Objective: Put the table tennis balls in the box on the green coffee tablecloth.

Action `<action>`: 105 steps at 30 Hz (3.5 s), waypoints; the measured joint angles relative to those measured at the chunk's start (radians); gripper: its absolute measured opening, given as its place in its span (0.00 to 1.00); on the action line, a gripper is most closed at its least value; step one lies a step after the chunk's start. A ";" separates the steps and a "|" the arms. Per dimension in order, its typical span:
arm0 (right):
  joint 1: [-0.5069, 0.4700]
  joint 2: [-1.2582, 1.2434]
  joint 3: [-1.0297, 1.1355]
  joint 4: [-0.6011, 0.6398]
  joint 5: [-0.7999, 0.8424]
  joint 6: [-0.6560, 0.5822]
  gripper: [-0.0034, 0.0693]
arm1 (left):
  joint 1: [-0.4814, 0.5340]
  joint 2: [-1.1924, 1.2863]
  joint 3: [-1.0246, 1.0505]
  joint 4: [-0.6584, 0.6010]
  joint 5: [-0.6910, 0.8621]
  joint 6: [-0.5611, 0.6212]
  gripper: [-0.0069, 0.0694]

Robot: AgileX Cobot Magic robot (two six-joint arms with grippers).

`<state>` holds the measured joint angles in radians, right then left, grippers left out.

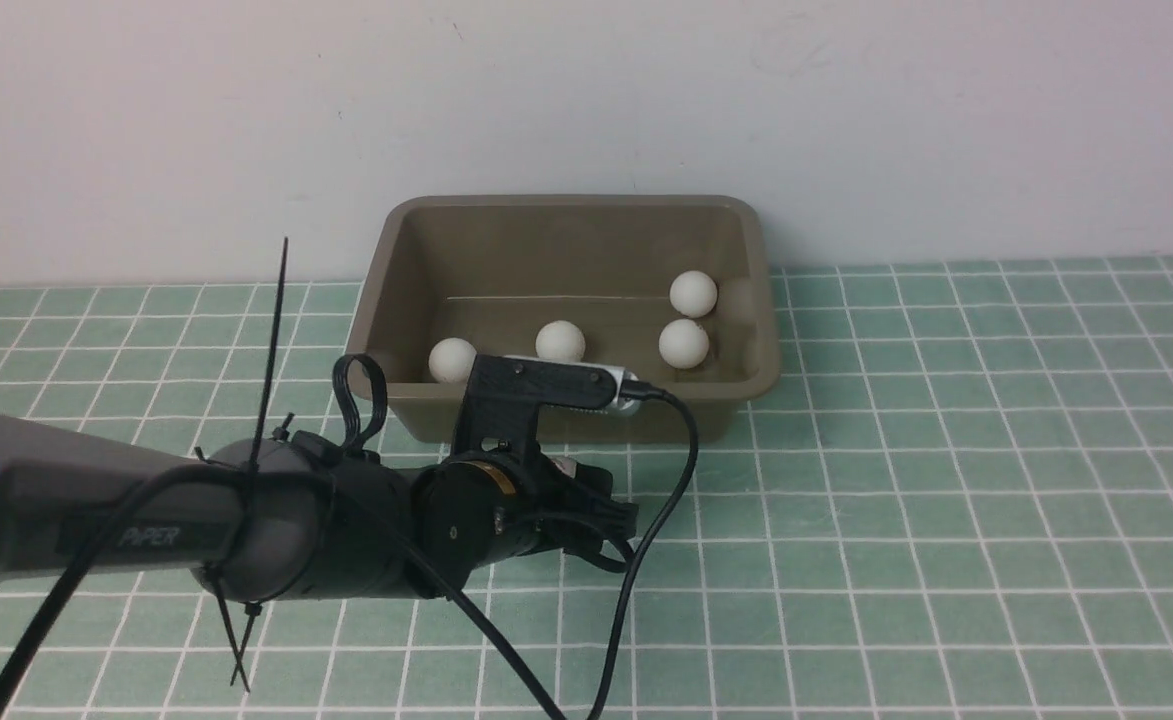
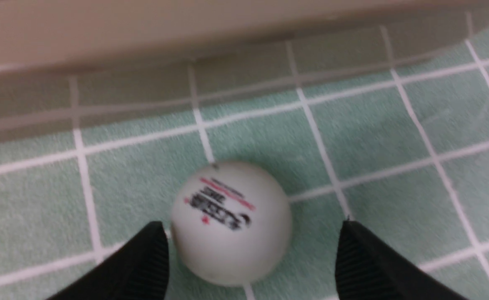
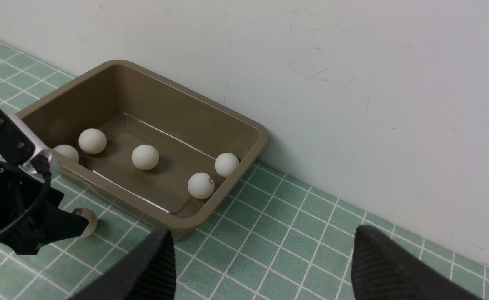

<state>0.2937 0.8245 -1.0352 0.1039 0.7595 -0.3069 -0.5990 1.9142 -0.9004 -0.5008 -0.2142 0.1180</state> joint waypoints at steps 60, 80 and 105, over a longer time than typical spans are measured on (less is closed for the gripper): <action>0.000 0.000 0.000 0.000 0.023 0.000 0.75 | 0.291 -0.127 -0.123 0.955 0.015 -0.515 0.83; 0.000 0.000 0.000 0.000 -0.099 0.000 0.75 | 0.279 -0.844 -0.123 0.917 0.728 -0.499 0.68; 0.000 0.000 0.000 0.000 -0.044 -0.054 0.75 | 0.279 -1.265 -0.007 0.630 0.974 0.335 0.68</action>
<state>0.2937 0.8245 -1.0352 0.1039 0.7153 -0.3612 -0.3199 0.6487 -0.9073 0.1289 0.7598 0.4529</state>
